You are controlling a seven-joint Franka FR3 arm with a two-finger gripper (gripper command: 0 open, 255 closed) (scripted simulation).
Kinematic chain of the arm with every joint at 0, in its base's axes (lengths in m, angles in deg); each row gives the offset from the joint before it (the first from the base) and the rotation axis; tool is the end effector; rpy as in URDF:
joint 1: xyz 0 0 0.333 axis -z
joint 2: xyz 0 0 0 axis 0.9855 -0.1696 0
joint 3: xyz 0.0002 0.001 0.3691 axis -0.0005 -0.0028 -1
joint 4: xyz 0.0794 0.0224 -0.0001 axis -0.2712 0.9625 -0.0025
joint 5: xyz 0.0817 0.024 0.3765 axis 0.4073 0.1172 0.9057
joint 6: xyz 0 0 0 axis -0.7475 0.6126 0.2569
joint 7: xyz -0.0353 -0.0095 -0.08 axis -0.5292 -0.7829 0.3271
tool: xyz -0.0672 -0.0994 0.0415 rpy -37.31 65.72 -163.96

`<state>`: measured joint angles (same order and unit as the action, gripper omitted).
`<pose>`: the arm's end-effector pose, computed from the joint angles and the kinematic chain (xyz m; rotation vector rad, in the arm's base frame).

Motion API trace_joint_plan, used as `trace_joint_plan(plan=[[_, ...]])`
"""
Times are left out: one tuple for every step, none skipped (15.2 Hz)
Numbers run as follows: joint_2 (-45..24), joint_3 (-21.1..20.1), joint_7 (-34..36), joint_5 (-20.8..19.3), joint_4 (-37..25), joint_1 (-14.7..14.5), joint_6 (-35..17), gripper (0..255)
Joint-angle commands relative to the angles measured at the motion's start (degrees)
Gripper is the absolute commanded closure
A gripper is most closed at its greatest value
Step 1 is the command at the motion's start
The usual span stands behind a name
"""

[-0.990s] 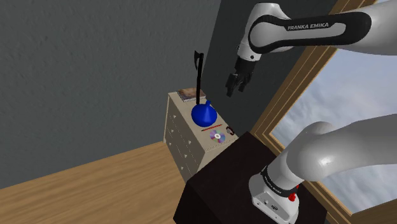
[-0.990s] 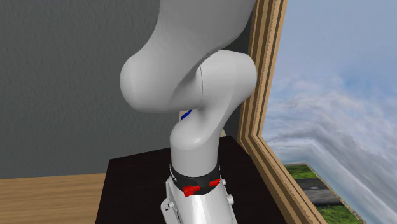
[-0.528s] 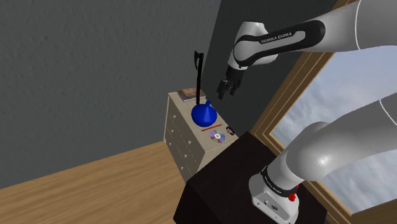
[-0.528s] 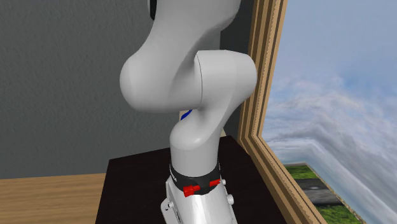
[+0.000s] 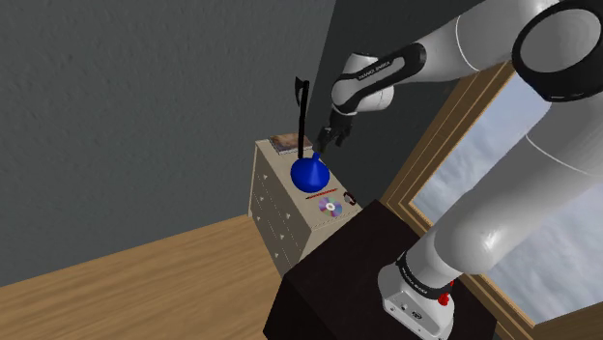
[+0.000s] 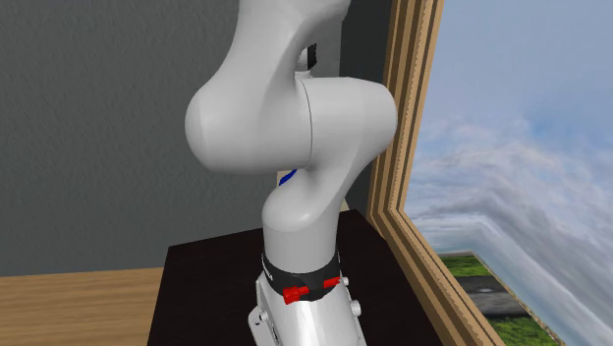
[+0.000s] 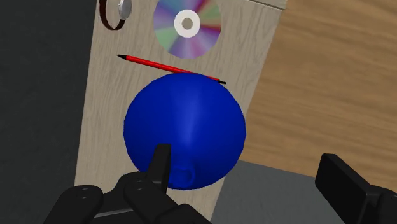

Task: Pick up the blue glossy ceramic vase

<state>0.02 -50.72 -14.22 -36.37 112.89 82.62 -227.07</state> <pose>0.4651 -0.1343 0.3492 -3.1246 0.0920 0.0027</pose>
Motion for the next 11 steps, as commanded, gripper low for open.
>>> trace_joint_plan(plan=[[-4.4, 0.2, -1.6, 1.7, -1.8, 0.3, -3.3, 0], [-6.7, 0.2, -2.5, 2.7, -3.1, 0.5, -4.5, 0], [-9.0, 0.1, -3.4, 3.7, -4.5, 0.8, -5.7, 0], [-11.3, 0.0, -4.2, 4.8, -6.0, 1.2, -6.7, 0], [-13.5, -0.2, -5.1, 5.8, -7.5, 1.6, -7.7, 0], [-15.8, -0.5, -5.9, 6.7, -9.1, 2.1, -8.6, 0], [-18.0, -0.8, -6.7, 7.6, -10.9, 2.6, -9.4, 0], [-18.4, -0.9, -6.8, 7.8, -11.2, 2.8, -9.5, 0], [-19.1, -1.1, -7.0, 8.1, -11.2, 2.9, -10.1, 0], [-19.7, -1.3, -7.2, 8.4, -11.2, 3.0, -10.8, 0], [-20.4, -1.5, -7.4, 8.7, -11.2, 3.2, -11.4, 0]])
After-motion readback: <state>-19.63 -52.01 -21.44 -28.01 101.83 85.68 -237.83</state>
